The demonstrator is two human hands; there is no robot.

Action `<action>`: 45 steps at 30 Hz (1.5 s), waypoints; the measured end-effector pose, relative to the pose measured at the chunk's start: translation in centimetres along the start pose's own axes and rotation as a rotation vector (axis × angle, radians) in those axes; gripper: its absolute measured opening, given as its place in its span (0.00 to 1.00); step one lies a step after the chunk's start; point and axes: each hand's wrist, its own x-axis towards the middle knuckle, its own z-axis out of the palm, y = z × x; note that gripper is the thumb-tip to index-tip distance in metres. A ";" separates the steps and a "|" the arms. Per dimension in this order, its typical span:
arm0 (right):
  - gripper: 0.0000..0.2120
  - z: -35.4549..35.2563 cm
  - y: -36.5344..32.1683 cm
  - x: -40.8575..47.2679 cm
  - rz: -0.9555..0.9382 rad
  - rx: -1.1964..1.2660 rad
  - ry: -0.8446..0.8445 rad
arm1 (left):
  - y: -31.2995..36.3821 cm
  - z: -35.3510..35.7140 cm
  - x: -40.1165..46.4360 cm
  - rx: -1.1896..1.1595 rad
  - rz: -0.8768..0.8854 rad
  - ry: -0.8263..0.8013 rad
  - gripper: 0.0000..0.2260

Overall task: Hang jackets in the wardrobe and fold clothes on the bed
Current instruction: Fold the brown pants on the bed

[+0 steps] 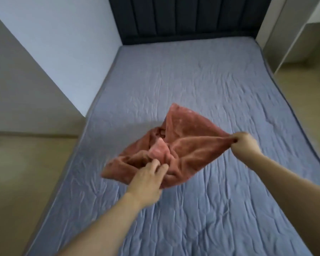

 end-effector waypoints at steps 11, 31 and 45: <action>0.31 22.3 12.5 -13.6 -0.102 -0.319 -0.641 | 1.2 21.4 -10.3 -0.234 -0.400 -0.620 0.35; 0.20 27.6 6.5 -10.1 -0.515 -1.129 -0.807 | -1.3 25.3 -9.6 -0.552 -0.454 -0.572 0.16; 0.14 -10.7 -19.3 -16.1 -0.430 -0.917 -0.378 | -5.4 -19.7 -11.4 -0.033 -0.522 0.214 0.10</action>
